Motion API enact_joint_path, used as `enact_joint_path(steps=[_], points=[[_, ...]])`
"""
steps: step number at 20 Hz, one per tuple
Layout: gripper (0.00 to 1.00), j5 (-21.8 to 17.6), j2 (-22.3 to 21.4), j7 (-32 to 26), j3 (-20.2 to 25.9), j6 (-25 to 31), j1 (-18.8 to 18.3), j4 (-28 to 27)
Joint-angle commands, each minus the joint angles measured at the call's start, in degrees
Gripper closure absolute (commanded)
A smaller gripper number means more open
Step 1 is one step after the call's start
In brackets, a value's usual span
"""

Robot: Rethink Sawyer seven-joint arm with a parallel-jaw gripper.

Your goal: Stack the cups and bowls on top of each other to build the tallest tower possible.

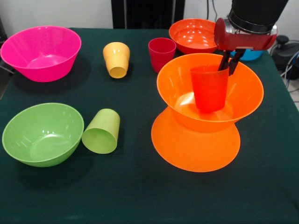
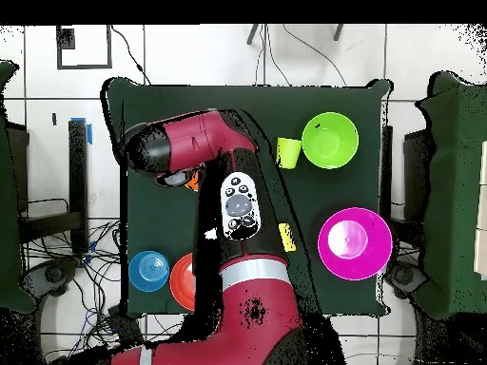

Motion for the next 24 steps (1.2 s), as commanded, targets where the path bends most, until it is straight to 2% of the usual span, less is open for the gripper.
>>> enact_joint_path(steps=[1,24], points=[[1.00,0.2,-0.2,3.1,0.7,0.0,0.2,2.9],[1.00,0.3,-0.3,3.1,0.7,0.3,0.3,2.9]])
